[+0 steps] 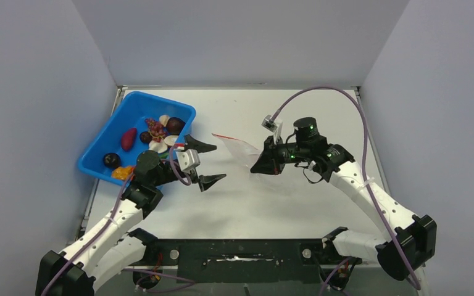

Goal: Place the food in the zip-top bag and seal the zipper
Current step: Pick up the zipper food storage bag at the center of the board.

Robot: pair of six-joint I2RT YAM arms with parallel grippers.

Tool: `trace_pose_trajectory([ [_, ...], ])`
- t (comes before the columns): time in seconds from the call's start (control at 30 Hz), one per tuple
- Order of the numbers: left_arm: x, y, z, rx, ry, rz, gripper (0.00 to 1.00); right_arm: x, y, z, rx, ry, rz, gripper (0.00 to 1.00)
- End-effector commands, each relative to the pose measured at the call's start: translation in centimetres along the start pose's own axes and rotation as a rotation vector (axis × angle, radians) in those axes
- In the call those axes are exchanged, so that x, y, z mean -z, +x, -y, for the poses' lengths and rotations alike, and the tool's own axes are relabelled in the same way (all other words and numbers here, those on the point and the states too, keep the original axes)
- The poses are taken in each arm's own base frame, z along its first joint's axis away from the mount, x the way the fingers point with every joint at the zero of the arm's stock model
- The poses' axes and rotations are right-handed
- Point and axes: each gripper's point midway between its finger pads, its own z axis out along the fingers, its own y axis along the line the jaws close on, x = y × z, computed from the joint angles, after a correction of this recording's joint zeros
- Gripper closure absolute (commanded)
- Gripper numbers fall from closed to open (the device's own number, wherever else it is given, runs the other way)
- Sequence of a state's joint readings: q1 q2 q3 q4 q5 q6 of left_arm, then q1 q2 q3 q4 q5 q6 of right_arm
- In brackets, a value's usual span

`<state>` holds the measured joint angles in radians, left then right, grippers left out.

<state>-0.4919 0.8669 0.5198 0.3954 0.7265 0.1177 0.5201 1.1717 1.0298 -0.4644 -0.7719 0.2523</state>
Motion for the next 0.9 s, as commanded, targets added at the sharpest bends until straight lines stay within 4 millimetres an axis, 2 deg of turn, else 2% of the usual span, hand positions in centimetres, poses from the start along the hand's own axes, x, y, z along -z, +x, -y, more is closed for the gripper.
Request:
trace_pose_trajectory([
  [0.0, -0.4, -1.4, 1.0, -0.142, 0.109, 0.009, 0.08, -0.5, 0.4, -2.7, 0.077, -0.085, -0.033, 1.0],
  [0.13, -0.1, 0.8, 1.7, -0.171, 0.18, -0.103, 0.15, -1.2, 1.2, -4.7, 0.122, -0.114, -0.065, 1.0],
  [0.3, 0.5, 2.4, 2.8, -0.174, 0.241, -0.16, 0.32, -1.3, 0.9, -6.1, 0.157, -0.126, -0.058, 1.0],
  [0.47, 1.1, 3.0, 3.8, -0.163, 0.273, -0.182, 0.3, -1.2, 0.2, -6.5, 0.167, -0.132, -0.044, 1.0],
  [0.53, 1.4, 3.6, 4.1, -0.163, 0.292, -0.202, 0.33, -1.0, 0.1, -6.8, 0.168, -0.137, -0.042, 1.0],
  [0.7, 1.3, 3.3, 4.2, -0.172, 0.293, -0.191, 0.68, -0.5, -0.4, -7.0, 0.19, -0.123, -0.03, 1.0],
  [0.8, 1.3, 2.9, 4.4, -0.158, 0.292, -0.181, 0.86, -0.1, -1.3, -6.6, 0.206, -0.076, 0.009, 1.0],
  [0.87, 1.3, 2.7, 4.4, -0.16, 0.296, -0.174, 0.98, 0.1, -1.9, -6.1, 0.211, -0.032, 0.041, 0.95],
])
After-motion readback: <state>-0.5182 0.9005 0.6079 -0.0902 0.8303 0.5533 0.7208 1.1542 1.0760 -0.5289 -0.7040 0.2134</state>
